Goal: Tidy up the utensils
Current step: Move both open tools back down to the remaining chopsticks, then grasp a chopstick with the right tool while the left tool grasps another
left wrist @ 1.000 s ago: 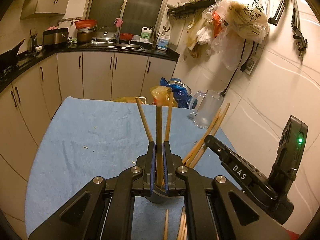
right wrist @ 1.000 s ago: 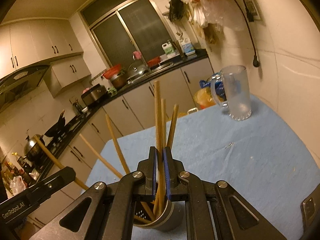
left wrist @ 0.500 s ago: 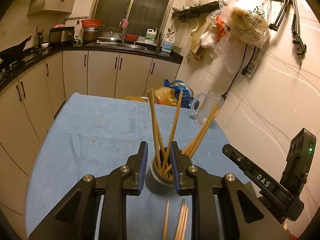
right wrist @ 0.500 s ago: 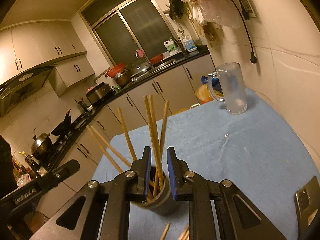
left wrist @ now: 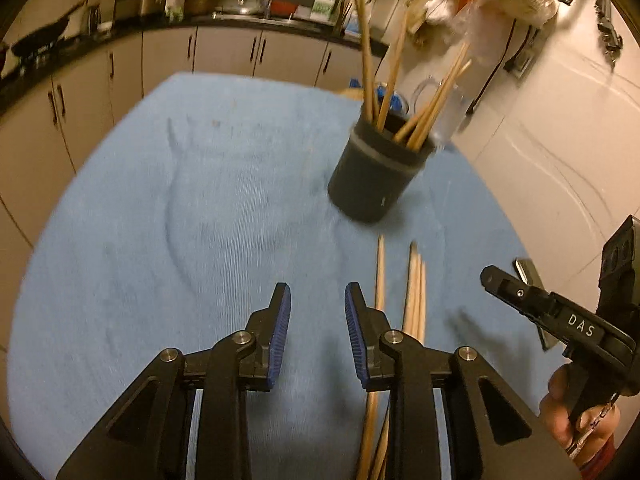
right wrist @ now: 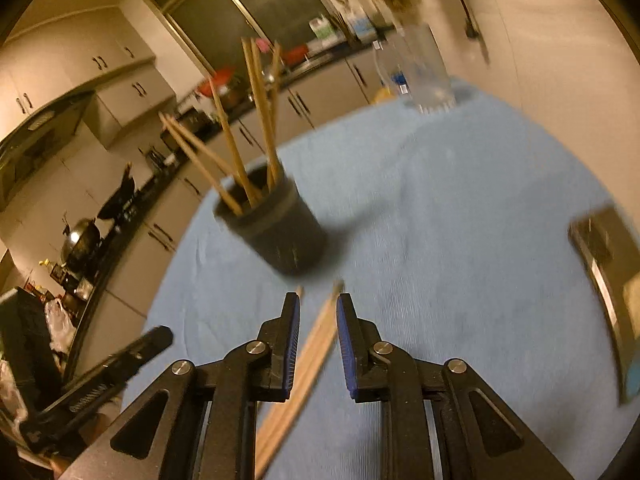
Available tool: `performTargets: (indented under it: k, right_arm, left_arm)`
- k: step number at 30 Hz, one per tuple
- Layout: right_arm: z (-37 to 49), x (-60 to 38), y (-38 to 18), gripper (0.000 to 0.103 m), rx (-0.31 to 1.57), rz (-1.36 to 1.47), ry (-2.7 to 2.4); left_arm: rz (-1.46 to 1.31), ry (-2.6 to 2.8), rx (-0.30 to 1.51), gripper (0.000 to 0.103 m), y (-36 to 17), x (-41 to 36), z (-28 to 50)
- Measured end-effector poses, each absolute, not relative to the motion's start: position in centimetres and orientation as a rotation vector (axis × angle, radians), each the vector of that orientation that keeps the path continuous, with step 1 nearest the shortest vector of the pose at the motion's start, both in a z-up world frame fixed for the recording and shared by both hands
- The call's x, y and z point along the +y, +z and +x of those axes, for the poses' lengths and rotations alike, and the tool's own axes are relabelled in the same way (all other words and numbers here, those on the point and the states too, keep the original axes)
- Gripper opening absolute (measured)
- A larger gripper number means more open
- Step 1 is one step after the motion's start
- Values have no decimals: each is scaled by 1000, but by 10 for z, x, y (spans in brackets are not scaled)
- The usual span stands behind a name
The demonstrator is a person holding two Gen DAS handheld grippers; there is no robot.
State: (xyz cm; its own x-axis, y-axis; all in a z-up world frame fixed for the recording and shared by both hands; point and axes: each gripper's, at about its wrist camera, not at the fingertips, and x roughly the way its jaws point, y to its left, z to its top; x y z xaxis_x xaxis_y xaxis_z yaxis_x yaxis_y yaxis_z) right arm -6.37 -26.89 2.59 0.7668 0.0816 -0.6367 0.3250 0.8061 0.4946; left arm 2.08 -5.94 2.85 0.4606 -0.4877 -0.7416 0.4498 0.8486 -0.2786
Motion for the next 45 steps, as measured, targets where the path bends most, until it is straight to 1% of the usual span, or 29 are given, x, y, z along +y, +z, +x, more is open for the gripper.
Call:
performTargets:
  k: [6,20,23,27,30,37,39,40,45]
  right_arm:
    - [-58,-254,5,21,781,621,-118]
    - [-48,-246,-5,20,814,601,-119]
    - [-43,-243,-8,19,833,585,-129]
    - [-33,-235,-14,13,881,558,-136]
    - [-28,-232,-14,11,891,535,-143]
    - [-7,-228,-9,11,969,436,-216]
    - [1,-233,-11,12,1017,444,-250]
    - [4,-235,-11,10,1020,445,-260]
    - [19,-238,-10,11,1051,444,-269]
  left_arm:
    - [-19,-594,937,27,21,-58,15]
    - [49,-623,934,27,7,-77,6]
    - [58,-623,926,27,6,-77,6]
    - [59,-619,924,27,5,-73,6]
    - [48,-616,928,27,3,-70,9]
    - [23,-616,934,27,2,-62,14]
    - [21,-617,934,27,3,-60,15]
    - [21,-616,932,27,3,-59,15]
    - [10,-617,936,28,4,-54,19]
